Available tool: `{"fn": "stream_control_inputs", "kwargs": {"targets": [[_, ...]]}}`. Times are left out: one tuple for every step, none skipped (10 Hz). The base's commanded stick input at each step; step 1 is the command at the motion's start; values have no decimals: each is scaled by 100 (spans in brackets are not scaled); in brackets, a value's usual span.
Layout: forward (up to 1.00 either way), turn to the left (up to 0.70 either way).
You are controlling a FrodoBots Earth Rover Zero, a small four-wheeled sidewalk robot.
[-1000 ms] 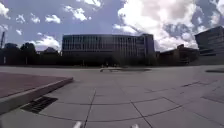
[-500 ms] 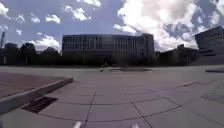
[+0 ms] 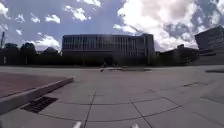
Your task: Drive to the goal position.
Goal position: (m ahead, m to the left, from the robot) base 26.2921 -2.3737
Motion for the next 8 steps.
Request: {"fn": "stream_control_inputs", "kwargs": {"targets": [[6,0],[6,0],[5,0],[5,0],[5,0],[5,0],[5,0],[6,0]]}}
